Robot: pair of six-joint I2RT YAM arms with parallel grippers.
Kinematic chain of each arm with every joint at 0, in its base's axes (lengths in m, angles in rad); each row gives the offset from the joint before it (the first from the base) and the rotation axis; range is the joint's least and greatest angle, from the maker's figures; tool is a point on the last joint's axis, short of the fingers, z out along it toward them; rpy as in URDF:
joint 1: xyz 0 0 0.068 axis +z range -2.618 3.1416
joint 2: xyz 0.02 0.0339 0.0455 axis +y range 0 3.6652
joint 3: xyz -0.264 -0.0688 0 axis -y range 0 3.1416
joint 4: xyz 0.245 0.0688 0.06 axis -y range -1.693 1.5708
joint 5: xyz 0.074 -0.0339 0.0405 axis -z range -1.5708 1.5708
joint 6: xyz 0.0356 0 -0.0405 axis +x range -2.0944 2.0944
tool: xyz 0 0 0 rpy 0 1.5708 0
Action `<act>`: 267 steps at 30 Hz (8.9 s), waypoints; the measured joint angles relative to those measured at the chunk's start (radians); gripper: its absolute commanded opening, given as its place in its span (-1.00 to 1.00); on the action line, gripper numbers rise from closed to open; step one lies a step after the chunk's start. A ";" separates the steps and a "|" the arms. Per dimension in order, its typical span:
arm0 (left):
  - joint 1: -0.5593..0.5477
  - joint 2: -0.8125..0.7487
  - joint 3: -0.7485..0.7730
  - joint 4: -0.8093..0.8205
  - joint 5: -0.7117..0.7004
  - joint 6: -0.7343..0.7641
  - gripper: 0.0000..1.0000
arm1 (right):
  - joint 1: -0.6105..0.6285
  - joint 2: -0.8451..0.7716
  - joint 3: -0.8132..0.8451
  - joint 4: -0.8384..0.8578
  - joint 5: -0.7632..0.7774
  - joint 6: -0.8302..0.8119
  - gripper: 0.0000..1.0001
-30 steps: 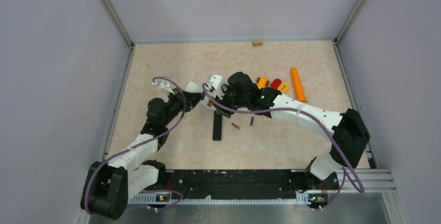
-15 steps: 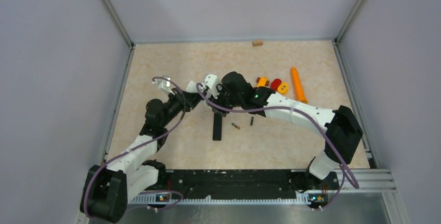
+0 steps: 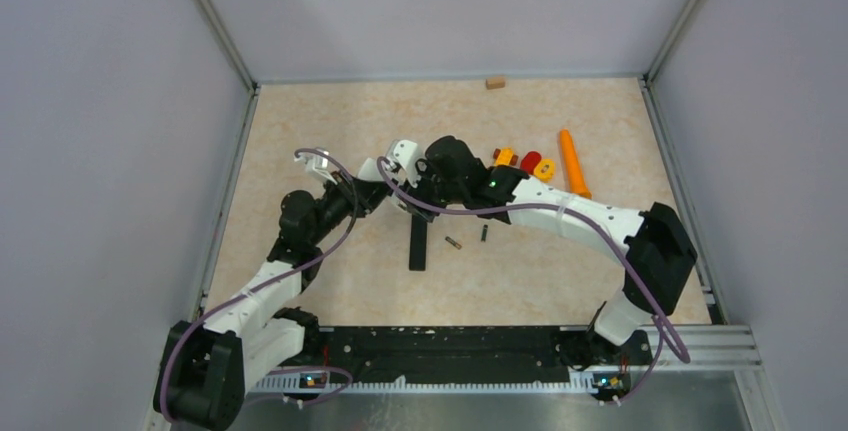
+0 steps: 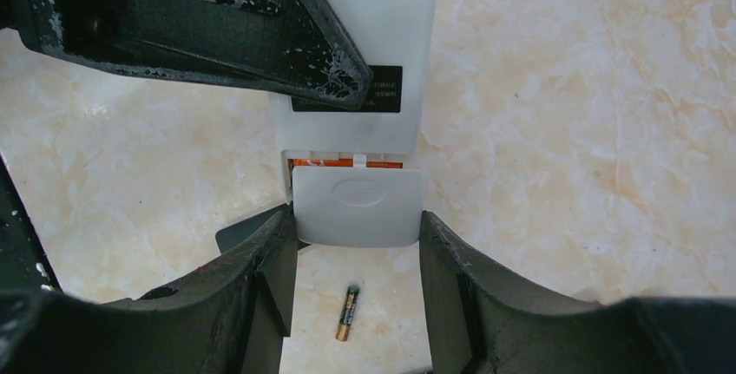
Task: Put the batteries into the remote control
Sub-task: Load the battery cover into the remote control.
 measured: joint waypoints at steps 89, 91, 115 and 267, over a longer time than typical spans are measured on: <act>0.004 0.008 0.027 -0.113 0.007 0.026 -1.00 | 0.017 0.100 0.079 -0.068 -0.085 -0.026 -0.07; 0.005 0.008 0.027 -0.112 0.002 0.026 -1.00 | 0.018 0.111 0.093 -0.072 -0.073 -0.007 -0.08; 0.004 -0.062 0.042 -0.190 -0.040 0.124 -1.00 | 0.018 0.137 0.120 -0.088 -0.052 0.018 -0.08; 0.001 -0.064 0.146 -0.385 -0.014 0.256 -1.00 | 0.017 0.137 0.119 -0.063 -0.048 0.000 -0.09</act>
